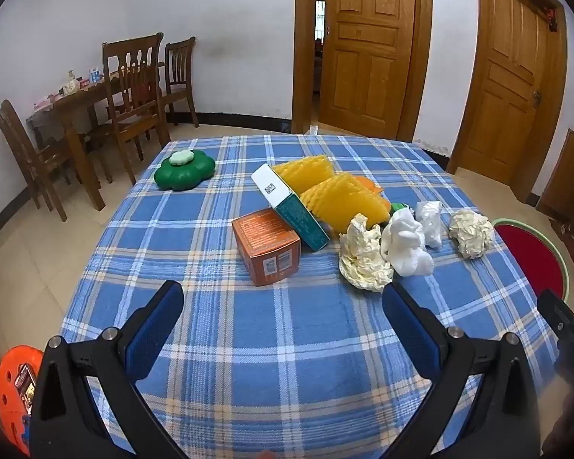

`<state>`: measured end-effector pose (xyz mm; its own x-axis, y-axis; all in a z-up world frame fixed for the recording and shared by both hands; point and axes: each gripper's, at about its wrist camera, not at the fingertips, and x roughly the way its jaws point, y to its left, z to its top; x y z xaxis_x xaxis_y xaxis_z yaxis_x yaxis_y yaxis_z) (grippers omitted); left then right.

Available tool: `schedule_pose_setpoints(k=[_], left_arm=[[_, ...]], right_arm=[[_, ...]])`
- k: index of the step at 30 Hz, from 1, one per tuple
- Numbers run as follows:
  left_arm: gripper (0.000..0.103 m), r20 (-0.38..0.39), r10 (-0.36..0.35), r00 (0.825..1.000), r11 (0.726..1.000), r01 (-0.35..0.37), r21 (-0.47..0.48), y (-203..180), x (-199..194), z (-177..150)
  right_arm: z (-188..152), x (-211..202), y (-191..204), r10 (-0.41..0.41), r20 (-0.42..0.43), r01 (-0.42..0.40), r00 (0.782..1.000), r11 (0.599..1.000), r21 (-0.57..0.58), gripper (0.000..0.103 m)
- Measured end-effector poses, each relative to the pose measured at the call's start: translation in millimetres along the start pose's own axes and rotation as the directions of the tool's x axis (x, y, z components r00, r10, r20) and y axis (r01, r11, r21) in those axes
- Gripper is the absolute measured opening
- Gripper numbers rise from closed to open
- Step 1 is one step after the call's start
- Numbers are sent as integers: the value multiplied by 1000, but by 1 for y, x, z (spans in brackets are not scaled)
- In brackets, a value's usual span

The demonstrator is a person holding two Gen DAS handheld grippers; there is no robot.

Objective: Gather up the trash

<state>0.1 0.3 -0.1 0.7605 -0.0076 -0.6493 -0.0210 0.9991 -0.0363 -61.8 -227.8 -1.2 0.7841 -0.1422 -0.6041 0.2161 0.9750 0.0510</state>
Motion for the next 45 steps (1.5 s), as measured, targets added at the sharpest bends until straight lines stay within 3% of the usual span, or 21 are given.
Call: schedule_pose_setpoints(k=[45], left_arm=[[102, -11, 3, 1000, 1000, -3, 2, 10, 2, -2]], right_arm=[[-1, 4, -1, -13, -17, 13, 1000, 1000, 2, 103]])
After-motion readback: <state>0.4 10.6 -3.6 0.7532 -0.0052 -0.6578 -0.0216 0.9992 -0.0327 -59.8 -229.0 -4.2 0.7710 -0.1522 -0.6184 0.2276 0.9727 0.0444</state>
